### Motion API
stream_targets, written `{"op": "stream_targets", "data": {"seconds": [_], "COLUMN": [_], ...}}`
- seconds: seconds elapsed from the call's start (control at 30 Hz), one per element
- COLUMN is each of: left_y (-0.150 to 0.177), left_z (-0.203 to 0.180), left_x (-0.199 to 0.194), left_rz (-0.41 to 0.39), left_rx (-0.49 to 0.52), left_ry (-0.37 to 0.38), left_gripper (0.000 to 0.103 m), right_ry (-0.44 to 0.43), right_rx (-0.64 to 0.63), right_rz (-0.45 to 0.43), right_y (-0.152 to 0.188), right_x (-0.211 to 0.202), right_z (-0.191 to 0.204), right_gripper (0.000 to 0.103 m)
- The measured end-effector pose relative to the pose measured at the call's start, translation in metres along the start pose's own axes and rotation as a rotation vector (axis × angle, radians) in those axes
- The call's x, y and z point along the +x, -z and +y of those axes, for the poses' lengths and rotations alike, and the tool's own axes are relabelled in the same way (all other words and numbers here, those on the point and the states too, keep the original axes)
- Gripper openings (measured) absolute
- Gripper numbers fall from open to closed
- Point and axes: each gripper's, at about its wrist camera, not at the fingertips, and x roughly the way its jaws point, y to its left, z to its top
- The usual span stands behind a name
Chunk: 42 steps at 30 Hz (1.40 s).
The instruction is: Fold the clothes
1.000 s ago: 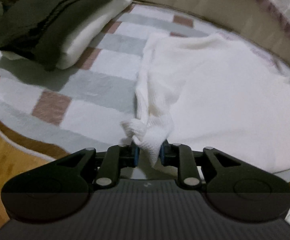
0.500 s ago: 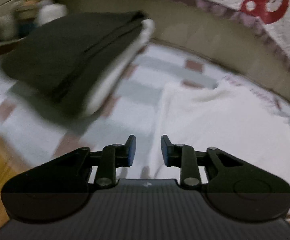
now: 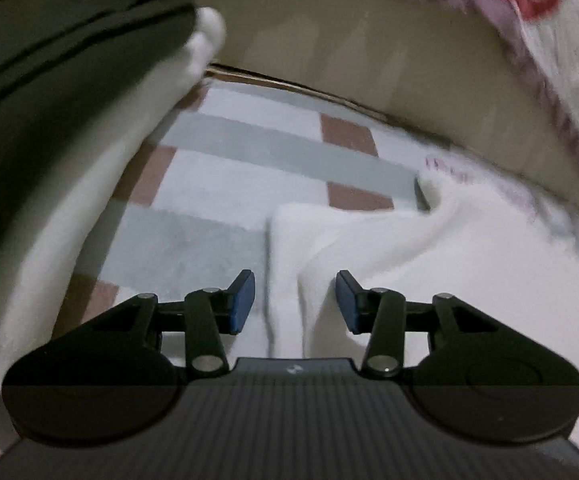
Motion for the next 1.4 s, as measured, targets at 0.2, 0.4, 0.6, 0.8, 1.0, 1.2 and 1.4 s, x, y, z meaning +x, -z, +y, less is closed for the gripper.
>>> {"op": "stream_targets", "data": {"seconds": [0.2, 0.4, 0.6, 0.8, 1.0, 1.2, 1.4], "left_y": [0.004, 0.009, 0.004, 0.007, 0.002, -0.005, 0.001], "left_z": [-0.012, -0.025, -0.020, -0.037, -0.080, -0.077, -0.063], "left_x": [0.008, 0.013, 0.015, 0.027, 0.004, -0.014, 0.028], "left_rz": [0.016, 0.030, 0.041, -0.007, -0.142, -0.194, -0.084], "left_rx": [0.029, 0.078, 0.046, 0.148, 0.329, 0.350, 0.288], "left_ry": [0.033, 0.047, 0.018, -0.006, -0.156, -0.198, -0.212], "left_gripper": [0.042, 0.042, 0.046, 0.041, 0.006, 0.006, 0.006], "right_ry": [-0.100, -0.077, -0.046, 0.023, 0.084, 0.097, 0.207], "right_rx": [0.093, 0.043, -0.034, -0.189, -0.337, -0.426, -0.454], "right_rz": [0.013, -0.016, -0.039, -0.101, -0.217, -0.283, -0.188], "right_y": [0.015, 0.019, 0.014, 0.020, 0.028, 0.020, 0.014], "right_x": [0.007, 0.015, 0.024, 0.022, 0.001, -0.017, 0.011], "right_z": [-0.014, -0.008, 0.008, 0.033, 0.055, 0.072, 0.077], "right_gripper": [0.052, 0.056, 0.058, 0.016, 0.012, 0.011, 0.014]}}
